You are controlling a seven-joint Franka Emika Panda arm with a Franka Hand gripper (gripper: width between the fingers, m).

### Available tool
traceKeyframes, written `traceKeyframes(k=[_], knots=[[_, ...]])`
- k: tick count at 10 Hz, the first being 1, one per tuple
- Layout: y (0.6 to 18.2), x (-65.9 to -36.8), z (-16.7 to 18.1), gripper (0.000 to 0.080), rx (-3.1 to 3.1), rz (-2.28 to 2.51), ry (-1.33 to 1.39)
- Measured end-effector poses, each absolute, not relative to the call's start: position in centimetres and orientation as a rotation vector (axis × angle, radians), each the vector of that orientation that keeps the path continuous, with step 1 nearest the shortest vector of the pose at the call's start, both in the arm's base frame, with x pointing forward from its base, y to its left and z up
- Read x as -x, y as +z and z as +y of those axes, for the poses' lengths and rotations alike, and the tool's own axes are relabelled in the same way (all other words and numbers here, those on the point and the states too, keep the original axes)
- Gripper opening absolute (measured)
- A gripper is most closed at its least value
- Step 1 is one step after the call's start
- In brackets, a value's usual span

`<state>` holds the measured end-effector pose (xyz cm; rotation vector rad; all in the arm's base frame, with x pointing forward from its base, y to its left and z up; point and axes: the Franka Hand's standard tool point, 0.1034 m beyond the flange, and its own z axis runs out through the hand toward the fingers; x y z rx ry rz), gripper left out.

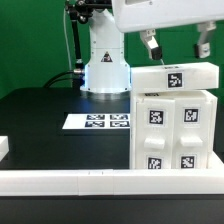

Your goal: Assemble cabinet

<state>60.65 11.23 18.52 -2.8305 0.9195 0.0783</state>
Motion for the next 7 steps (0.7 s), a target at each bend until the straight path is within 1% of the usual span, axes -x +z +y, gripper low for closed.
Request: traceKeyframes(k=[1, 2, 7], knots=[[18.33, -60.53, 11.8, 0.0649, 2.888, 0.703, 0.076], [18.19, -60.34, 12.09, 0.0649, 2.914, 0.585, 0.081], [18.14, -60.41, 11.69, 0.0649, 2.966, 0.072, 0.035]])
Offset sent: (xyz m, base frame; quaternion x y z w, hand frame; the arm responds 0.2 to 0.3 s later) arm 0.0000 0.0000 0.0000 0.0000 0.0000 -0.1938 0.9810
